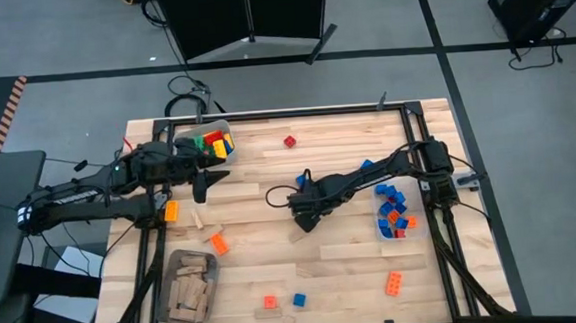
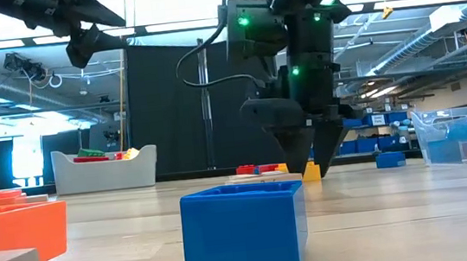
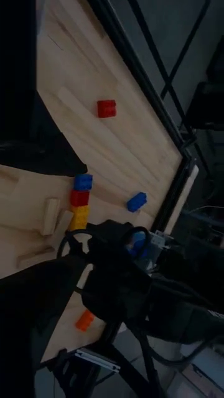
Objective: Sort blocks by size
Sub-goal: Put the large yellow game piece into the gray bin
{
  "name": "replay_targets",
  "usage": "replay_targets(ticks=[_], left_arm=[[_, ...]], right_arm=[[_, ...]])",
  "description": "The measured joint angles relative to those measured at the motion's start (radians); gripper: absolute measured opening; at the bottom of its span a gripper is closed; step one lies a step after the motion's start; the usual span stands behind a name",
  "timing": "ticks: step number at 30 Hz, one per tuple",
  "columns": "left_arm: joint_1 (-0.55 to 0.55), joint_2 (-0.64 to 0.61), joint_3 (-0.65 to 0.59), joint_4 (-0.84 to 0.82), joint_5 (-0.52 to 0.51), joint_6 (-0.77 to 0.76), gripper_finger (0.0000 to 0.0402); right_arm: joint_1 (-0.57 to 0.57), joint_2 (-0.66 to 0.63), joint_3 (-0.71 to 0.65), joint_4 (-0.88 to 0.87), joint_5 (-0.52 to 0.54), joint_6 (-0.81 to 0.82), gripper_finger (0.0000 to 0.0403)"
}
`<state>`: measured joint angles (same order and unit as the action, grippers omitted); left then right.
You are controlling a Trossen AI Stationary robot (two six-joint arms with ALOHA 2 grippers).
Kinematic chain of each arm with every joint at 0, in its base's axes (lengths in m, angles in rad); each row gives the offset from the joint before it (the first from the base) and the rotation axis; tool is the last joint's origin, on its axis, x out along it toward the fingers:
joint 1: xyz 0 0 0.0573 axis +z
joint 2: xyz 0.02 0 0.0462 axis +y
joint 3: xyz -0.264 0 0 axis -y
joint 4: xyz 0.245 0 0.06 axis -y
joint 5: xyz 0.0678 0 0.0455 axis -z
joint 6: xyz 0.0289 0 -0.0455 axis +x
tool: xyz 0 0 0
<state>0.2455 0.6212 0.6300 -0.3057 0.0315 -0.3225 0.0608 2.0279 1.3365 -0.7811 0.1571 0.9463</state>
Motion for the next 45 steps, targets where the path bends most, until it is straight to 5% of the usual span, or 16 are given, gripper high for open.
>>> replay_targets(ticks=[6, 12, 16, 27, 34, 39, 45], left_arm=[[0.000, 0.000, 0.000, 0.035, 0.000, 0.001, 0.0229], [0.000, 0.000, 0.000, 0.075, 0.000, 0.002, 0.0229], [0.000, 0.000, 0.000, 0.125, 0.000, 0.001, 0.0229], [0.002, 0.055, 0.000, 0.280, -0.094, -0.082, 0.0229], [0.001, 0.180, 0.000, 0.425, -0.108, -0.079, 0.0229], [0.001, 0.291, 0.000, 0.547, -0.097, -0.180, 0.0229], [0.001, 0.413, 0.000, 0.730, -0.070, -0.329, 0.0230]], right_arm=[[-0.018, -0.004, 0.000, 0.000, 0.006, -0.009, 0.0228], [-0.021, -0.004, 0.000, 0.000, 0.015, -0.075, 0.0157], [-0.005, -0.030, -0.004, -0.048, 0.071, -0.084, 0.0157], [0.096, -0.354, -0.003, -0.224, 0.313, -0.007, 0.0156], [0.151, -0.504, -0.002, -0.054, 0.404, -0.196, 0.0156], [0.157, -0.497, -0.001, 0.067, 0.455, -0.491, 0.0156], [0.109, -0.458, -0.001, 0.275, 0.617, -0.637, 0.0166]])
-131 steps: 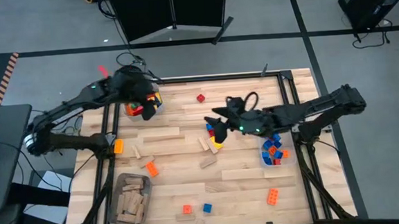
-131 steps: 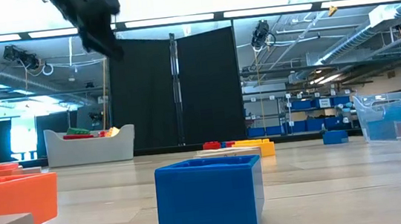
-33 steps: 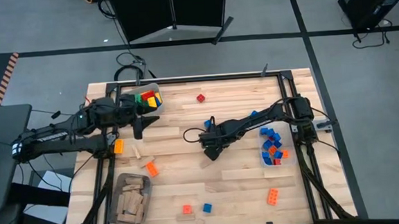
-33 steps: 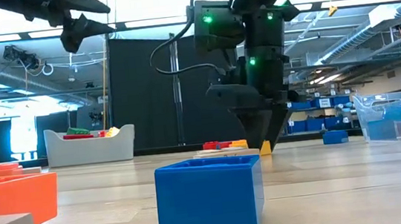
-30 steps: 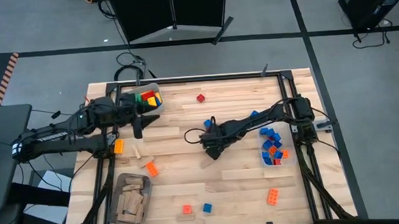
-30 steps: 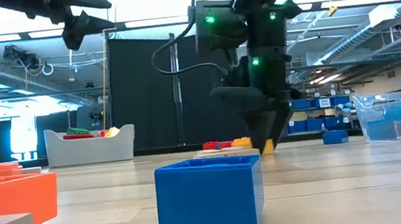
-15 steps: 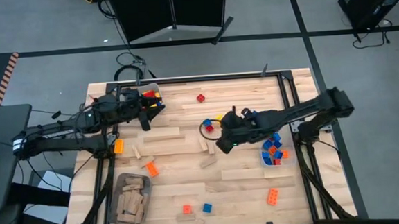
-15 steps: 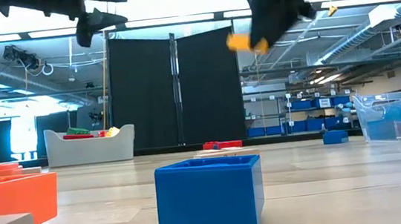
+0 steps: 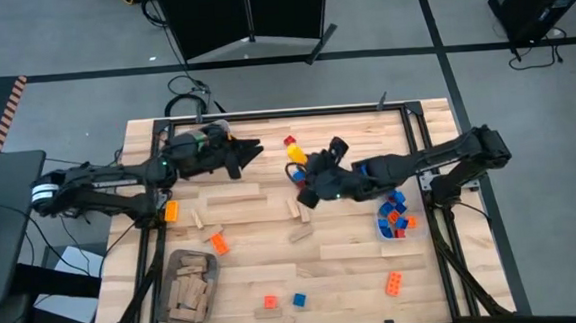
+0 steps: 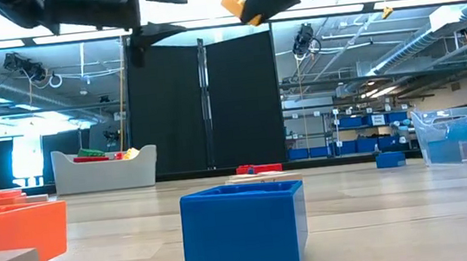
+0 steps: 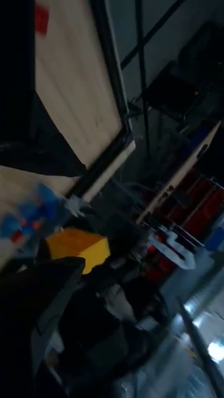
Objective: Sort blocks by size
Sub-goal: Put the large yellow game piece into the gray bin
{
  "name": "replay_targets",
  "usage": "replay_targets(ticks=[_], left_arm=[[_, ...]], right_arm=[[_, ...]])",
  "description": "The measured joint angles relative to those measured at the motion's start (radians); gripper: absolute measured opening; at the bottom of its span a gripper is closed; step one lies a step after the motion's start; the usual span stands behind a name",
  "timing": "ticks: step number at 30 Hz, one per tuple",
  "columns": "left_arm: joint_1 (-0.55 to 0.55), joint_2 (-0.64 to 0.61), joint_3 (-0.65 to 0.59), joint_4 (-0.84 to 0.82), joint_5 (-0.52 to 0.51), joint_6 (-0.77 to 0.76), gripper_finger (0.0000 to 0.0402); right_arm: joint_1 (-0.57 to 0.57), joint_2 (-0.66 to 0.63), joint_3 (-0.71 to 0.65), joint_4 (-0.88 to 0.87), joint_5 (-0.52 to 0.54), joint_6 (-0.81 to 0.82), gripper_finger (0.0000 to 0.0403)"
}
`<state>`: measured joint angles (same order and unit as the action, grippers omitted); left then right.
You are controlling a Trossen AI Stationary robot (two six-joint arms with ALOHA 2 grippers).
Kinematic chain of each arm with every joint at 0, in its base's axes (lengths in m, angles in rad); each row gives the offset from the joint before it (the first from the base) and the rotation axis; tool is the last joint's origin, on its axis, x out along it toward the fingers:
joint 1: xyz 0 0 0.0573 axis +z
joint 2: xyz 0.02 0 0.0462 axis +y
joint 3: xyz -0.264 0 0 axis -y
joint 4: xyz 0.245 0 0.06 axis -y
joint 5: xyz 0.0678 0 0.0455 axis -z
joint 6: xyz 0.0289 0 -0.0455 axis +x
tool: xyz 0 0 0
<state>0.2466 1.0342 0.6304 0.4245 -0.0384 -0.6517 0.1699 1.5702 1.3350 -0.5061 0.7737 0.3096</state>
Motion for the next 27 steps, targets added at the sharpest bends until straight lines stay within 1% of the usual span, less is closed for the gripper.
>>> replay_targets(ticks=[2, 6, 11, 13, 23, 27], left_arm=[[0.000, 0.035, 0.000, 0.067, 0.004, -0.045, 0.0230], [0.000, 0.097, 0.002, 0.178, 0.005, -0.112, 0.0230], [0.000, 0.167, 0.054, 0.174, 0.007, -0.115, 0.0230], [0.000, 0.192, 0.081, 0.157, 0.010, -0.109, 0.0230], [0.000, 0.296, 0.261, 0.008, 0.014, 0.013, 0.0230], [0.000, 0.334, 0.311, -0.043, 0.007, 0.018, 0.0230]], right_arm=[[-0.020, 0.001, 0.000, 0.044, 0.017, -0.025, 0.0163], [-0.066, 0.000, 0.000, 0.090, 0.002, -0.021, 0.0161], [-0.104, 0.000, 0.000, 0.133, -0.065, -0.045, 0.0161], [-0.111, 0.001, 0.000, 0.130, -0.072, -0.038, 0.0161], [-0.128, 0.000, 0.000, 0.123, -0.090, -0.052, 0.0160], [-0.132, 0.000, 0.000, 0.121, -0.090, -0.082, 0.0160]])
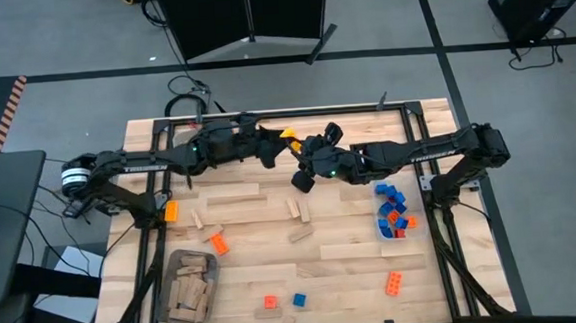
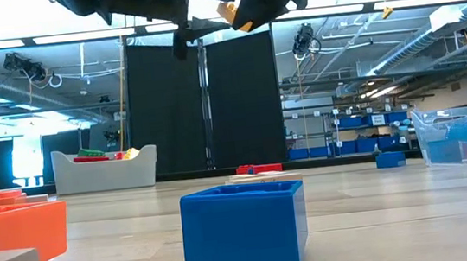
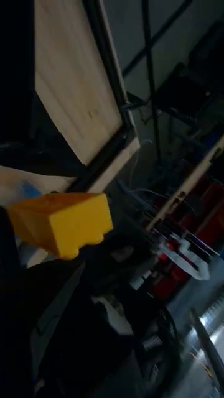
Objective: Sort blocks by size
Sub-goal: Put the large yellow game piece into the gray bin
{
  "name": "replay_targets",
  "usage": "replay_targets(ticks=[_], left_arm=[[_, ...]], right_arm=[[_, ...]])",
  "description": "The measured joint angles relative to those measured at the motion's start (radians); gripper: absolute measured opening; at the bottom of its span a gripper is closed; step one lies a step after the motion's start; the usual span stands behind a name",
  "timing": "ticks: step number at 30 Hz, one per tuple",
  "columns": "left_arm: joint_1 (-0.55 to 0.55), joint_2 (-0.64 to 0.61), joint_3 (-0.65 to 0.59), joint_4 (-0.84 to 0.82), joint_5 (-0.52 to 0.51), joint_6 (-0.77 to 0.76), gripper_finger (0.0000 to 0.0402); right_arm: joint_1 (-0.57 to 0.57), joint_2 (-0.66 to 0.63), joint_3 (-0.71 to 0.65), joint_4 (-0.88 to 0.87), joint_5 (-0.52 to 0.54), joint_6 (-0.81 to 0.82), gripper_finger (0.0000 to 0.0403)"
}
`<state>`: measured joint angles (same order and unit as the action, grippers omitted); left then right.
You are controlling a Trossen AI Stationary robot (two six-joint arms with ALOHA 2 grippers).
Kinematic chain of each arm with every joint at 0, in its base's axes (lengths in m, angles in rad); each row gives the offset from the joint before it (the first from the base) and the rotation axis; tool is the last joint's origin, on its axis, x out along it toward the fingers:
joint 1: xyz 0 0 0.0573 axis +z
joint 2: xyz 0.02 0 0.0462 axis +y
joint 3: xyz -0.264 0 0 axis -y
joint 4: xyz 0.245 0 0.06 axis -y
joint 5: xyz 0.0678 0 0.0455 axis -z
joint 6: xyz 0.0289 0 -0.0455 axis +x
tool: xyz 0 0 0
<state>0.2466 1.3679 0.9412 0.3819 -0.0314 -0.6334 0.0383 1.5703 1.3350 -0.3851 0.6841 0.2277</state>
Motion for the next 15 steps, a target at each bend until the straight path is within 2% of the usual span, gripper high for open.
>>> replay_targets(ticks=[8, 11, 15], left_arm=[[-0.001, 0.067, 0.068, -0.019, -0.001, 0.002, 0.0217], [0.002, 0.067, 0.073, -0.011, -0.006, 0.003, 0.0177], [0.013, 0.068, 0.073, -0.018, 0.001, 0.000, 0.0098]], right_arm=[[0.000, 0.000, 0.000, -0.018, 0.001, -0.047, 0.0161], [0.000, 0.000, 0.000, -0.027, 0.000, -0.048, 0.0168], [-0.001, 0.000, 0.000, -0.032, 0.011, -0.049, 0.0182]])
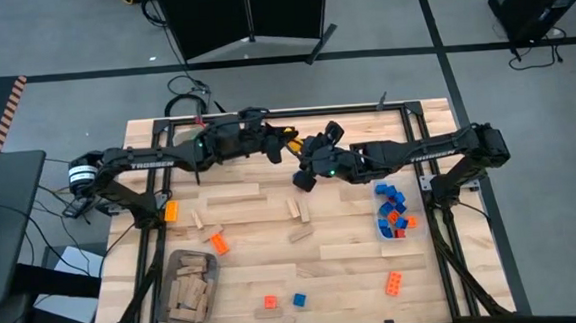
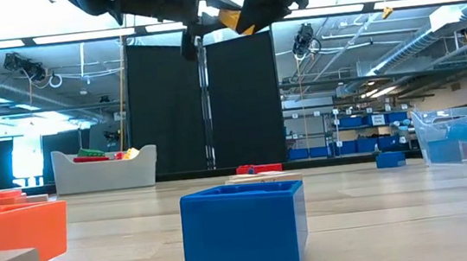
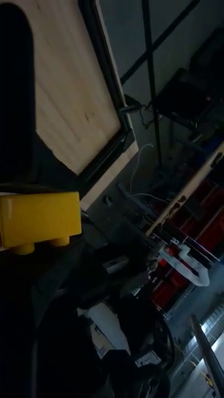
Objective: Sort blocks by size
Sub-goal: Put the large yellow game piece into the gray bin
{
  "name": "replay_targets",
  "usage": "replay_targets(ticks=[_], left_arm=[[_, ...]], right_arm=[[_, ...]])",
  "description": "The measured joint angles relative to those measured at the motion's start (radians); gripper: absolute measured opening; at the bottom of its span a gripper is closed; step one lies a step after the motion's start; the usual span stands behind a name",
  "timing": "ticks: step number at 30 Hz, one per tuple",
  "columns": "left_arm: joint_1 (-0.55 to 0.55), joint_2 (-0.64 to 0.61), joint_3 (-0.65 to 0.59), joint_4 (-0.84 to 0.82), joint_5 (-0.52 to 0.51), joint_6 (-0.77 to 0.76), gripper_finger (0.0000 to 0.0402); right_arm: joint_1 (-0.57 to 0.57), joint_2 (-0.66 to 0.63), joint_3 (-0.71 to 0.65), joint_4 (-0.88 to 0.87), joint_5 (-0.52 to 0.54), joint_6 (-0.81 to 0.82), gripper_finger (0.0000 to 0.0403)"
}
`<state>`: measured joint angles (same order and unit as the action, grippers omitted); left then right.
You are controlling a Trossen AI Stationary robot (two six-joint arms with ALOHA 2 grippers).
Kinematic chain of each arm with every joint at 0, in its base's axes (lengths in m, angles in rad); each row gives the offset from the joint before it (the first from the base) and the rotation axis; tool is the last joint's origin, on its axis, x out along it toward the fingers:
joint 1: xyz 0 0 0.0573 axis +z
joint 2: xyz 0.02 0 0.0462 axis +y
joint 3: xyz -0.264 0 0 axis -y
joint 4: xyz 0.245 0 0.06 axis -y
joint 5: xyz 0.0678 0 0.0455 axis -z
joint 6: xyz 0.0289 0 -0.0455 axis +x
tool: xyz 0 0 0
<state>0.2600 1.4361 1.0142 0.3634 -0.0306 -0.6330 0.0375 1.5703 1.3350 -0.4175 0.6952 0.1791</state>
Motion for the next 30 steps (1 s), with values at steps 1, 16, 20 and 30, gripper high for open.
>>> replay_targets(ticks=[1, 16, 20, 30], left_arm=[[0.001, 0.000, 0.000, 0.000, 0.004, 0.001, 0.0100], [0.054, -0.024, -0.001, -0.033, 0.086, 0.024, 0.0100], [0.112, -0.095, -0.001, -0.215, 0.079, 0.099, 0.0100], [0.301, -0.278, -0.005, -0.877, -0.154, 0.312, 0.0100]], right_arm=[[-0.001, 0.000, 0.000, 0.002, 0.000, 0.000, 0.0186], [0.013, -0.035, 0.000, -0.206, -0.068, 0.254, 0.0255], [0.019, -0.039, 0.000, -0.386, -0.154, 0.425, 0.0282], [0.061, -0.034, 0.000, -0.472, -0.211, 0.554, 0.0305]])
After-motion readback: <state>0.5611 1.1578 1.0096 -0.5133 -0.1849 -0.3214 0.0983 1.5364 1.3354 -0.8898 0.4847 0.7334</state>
